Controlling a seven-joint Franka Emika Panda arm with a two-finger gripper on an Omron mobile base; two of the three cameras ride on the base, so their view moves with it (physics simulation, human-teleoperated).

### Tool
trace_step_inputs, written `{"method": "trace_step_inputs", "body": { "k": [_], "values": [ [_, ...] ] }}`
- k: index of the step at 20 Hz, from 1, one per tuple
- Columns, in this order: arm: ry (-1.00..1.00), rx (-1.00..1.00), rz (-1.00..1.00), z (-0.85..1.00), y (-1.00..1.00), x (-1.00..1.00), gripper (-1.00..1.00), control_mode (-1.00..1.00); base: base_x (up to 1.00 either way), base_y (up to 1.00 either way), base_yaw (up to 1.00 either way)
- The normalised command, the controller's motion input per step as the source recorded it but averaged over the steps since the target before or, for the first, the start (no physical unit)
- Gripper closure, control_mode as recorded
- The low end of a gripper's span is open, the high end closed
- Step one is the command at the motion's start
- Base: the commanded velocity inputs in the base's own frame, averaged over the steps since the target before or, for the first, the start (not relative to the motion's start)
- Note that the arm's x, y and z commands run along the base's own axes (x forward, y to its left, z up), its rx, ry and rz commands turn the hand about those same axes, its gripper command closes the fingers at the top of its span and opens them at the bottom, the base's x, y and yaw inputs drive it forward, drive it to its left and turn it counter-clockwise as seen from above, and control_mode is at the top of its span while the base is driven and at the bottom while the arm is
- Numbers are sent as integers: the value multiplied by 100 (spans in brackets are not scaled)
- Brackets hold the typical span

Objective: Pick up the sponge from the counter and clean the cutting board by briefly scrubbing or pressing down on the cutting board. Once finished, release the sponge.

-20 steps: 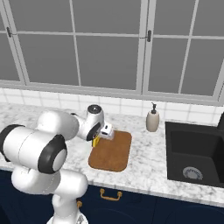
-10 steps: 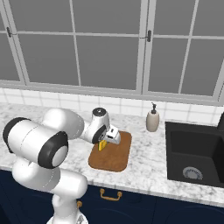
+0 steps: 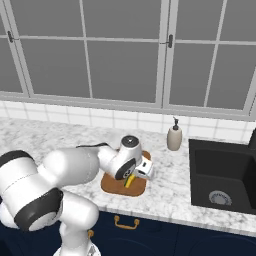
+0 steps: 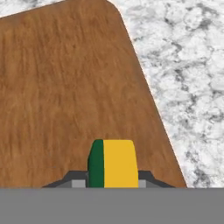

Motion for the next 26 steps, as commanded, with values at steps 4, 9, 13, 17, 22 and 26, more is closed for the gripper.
{"method": "trace_step_inputs", "body": {
  "k": [4, 9, 13, 17, 22, 26],
  "values": [
    [11, 0, 0, 0, 3, -73, 100, -100, 0, 0, 0],
    [1, 0, 0, 1, 40, 29, 100, -100, 0, 0, 0],
    [0, 0, 0, 9, 20, 51, 100, -100, 0, 0, 0],
    [0, 0, 0, 15, 27, 47, 100, -100, 0, 0, 0],
    [-11, 1, 0, 16, 54, 32, 100, -100, 0, 0, 0],
    [-16, 4, 0, 24, 56, 0, 100, -100, 0, 0, 0]
  ]
}}
